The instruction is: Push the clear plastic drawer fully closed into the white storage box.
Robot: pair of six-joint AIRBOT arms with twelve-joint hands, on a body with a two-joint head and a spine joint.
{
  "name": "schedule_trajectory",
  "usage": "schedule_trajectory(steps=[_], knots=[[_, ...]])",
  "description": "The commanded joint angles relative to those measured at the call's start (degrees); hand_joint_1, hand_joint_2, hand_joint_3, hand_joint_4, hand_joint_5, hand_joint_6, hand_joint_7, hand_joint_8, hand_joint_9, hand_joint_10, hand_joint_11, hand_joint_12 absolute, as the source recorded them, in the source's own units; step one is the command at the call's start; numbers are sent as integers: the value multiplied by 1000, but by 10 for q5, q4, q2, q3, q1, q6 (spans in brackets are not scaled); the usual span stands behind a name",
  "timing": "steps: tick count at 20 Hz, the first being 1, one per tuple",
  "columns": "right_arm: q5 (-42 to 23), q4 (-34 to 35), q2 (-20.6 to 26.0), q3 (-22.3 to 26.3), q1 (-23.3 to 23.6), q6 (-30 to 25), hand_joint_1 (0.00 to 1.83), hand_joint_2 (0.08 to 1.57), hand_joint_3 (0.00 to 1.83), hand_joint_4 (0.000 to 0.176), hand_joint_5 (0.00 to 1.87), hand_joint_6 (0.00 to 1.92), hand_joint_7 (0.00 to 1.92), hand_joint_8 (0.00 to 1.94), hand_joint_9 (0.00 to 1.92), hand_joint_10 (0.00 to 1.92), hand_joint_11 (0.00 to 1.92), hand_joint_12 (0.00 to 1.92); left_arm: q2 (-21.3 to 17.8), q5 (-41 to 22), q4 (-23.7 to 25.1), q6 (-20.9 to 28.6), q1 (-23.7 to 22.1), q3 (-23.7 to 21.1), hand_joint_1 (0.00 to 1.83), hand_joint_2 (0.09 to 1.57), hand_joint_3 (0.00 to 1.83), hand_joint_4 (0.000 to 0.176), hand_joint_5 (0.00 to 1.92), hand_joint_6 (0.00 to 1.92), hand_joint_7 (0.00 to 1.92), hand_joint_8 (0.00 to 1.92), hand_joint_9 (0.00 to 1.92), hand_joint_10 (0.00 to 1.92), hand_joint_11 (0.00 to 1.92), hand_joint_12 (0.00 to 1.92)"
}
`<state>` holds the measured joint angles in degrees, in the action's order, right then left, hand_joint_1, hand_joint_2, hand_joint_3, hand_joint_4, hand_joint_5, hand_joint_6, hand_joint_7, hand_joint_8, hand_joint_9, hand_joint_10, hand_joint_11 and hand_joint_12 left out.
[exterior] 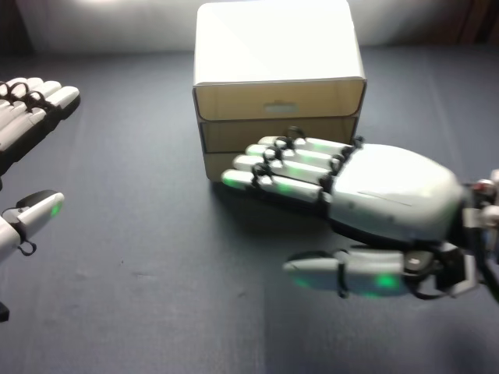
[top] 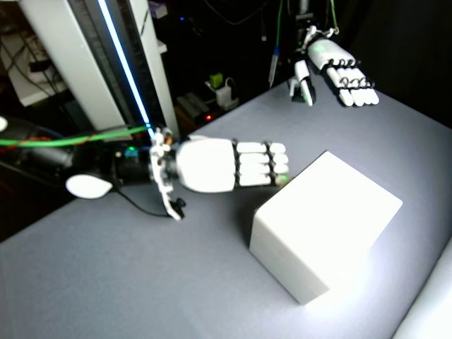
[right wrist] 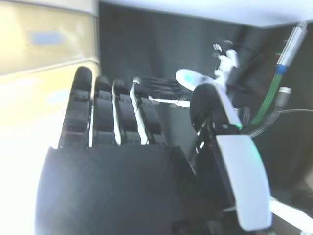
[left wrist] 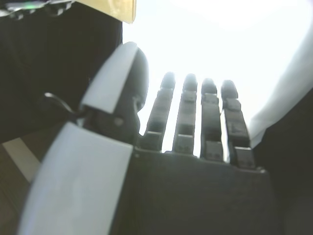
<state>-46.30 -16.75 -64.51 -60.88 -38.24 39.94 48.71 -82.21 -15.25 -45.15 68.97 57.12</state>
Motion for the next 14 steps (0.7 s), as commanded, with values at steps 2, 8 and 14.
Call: schedule_trajectory(steps=[2,8,14], knots=[[-109,2,20,18,-12,-20,164,1404,2,0,15,5,0,0,12,4,21,12,-3,-81,-7,1,3,0,537,1477,0,21,0,0,0,0,0,0,0,0],[-203,32,93,64,-85,-35,116,1396,0,24,0,0,0,0,0,0,0,4,-4,-98,-13,1,14,-5,583,1475,0,12,0,0,0,0,0,0,0,0],[-305,158,183,110,-187,28,54,1373,0,24,5,1,0,0,0,0,0,1,-5,-117,-16,1,17,-8,560,1435,0,19,0,0,0,0,0,0,0,0]])
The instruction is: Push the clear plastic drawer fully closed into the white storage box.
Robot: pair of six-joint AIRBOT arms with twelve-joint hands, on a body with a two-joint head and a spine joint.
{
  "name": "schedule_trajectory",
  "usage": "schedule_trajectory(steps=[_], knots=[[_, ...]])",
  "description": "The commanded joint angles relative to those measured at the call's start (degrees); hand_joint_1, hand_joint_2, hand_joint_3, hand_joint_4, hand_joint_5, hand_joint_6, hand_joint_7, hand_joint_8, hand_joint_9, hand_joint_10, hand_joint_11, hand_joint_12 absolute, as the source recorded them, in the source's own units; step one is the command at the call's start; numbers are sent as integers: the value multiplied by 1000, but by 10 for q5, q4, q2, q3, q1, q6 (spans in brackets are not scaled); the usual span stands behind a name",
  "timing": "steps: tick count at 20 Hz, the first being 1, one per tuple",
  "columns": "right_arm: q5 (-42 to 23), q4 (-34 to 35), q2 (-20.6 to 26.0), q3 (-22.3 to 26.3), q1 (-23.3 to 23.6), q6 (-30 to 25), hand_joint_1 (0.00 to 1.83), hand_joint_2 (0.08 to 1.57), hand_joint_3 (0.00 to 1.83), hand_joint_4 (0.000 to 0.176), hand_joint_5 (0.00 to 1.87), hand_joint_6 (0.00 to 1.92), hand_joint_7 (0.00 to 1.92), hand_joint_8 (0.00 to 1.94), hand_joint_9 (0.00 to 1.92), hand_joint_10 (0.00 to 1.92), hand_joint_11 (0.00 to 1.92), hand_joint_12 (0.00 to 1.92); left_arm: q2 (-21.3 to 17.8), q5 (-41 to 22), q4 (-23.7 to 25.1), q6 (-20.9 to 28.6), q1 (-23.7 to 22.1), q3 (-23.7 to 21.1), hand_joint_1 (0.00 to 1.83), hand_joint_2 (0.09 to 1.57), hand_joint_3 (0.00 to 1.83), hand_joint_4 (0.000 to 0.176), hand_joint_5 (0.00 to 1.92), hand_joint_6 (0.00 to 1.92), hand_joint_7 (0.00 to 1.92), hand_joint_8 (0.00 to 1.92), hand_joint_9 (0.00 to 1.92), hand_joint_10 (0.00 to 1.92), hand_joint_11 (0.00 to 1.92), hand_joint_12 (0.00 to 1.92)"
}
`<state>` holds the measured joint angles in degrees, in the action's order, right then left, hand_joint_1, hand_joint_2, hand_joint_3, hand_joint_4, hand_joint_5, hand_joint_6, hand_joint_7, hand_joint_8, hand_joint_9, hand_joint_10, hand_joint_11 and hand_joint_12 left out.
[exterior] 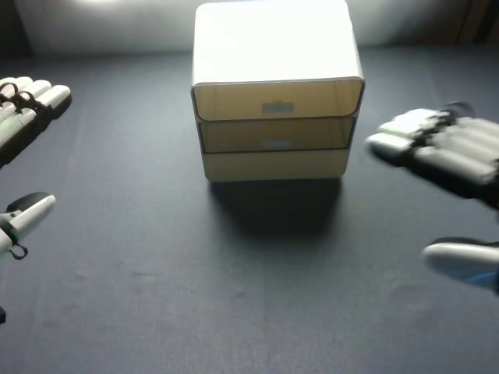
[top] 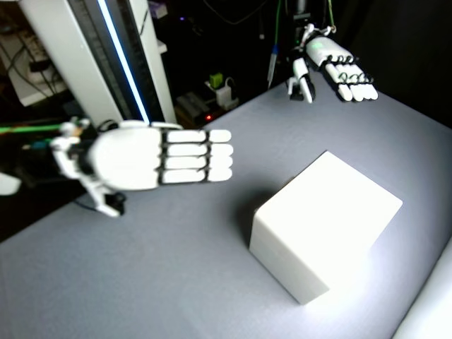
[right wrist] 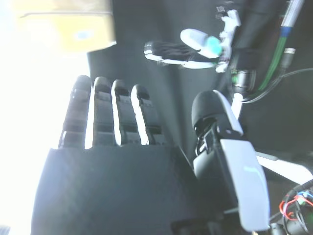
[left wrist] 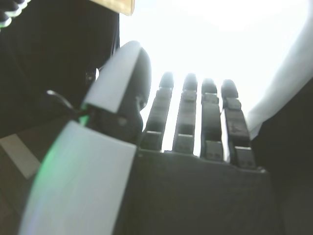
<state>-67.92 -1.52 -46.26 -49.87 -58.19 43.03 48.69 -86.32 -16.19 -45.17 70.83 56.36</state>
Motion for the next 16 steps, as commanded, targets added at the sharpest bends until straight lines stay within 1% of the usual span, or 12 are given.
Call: schedule_trajectory(steps=[1,3,5,6,7,8,9,10,11,12,15,16], knots=[[-111,30,9,4,-5,9,54,1373,0,24,5,1,0,0,0,0,0,1,-4,-79,-6,1,-1,-1,560,1435,0,19,0,0,0,0,0,0,0,0],[-180,102,28,12,-73,28,106,1414,6,0,0,0,0,0,0,0,0,0,-6,-87,-7,1,-1,-2,410,1417,0,15,0,0,0,0,0,0,0,0],[-225,146,41,19,-99,39,142,1389,0,0,0,0,0,0,0,0,0,0,-6,-97,-11,-4,-1,-4,220,1392,0,61,0,0,0,0,0,0,0,0],[-239,163,44,20,-104,46,171,1384,0,24,0,0,0,0,0,0,0,0,-6,-107,-15,-6,-1,-5,94,1373,0,74,0,0,0,0,0,0,0,0],[-247,174,47,20,-104,52,171,1384,0,24,0,0,0,0,0,0,0,0,-6,-114,-18,-6,0,-5,94,1373,0,74,0,0,0,0,0,0,0,0],[-258,184,51,20,-104,56,187,1354,0,65,0,0,0,0,0,0,0,0,-7,-120,-18,-6,0,-4,77,1360,0,91,0,0,0,0,0,0,0,0],[-263,187,53,20,-104,56,187,1354,0,65,0,0,0,0,0,0,0,0,-8,-124,-18,-6,0,-4,77,1360,0,91,0,0,0,0,0,0,0,0],[-277,192,59,20,-104,57,251,1331,0,40,0,0,0,0,0,0,0,0,-11,-128,-18,-6,0,-6,151,1332,0,116,0,0,0,0,0,0,0,0],[-293,194,64,20,-104,57,251,1331,0,40,0,0,0,0,0,0,0,0,-14,-128,-18,-9,-3,-7,151,1332,0,116,0,0,0,0,0,0,0,0],[-306,195,68,20,-104,57,317,1339,0,0,0,0,0,0,0,0,0,0,-15,-128,-18,-9,-6,-6,95,1393,12,151,0,0,0,0,0,0,0,0],[-331,195,84,25,-104,56,371,1373,7,22,0,0,0,0,0,0,0,0,-13,-128,4,-19,-42,-4,202,1333,0,140,0,0,0,0,0,0,0,0],[-331,190,86,26,-102,56,351,1311,0,45,0,0,0,0,0,0,0,0,-12,-128,16,-19,-53,-2,495,1377,0,130,0,0,0,0,0,0,0,0]])
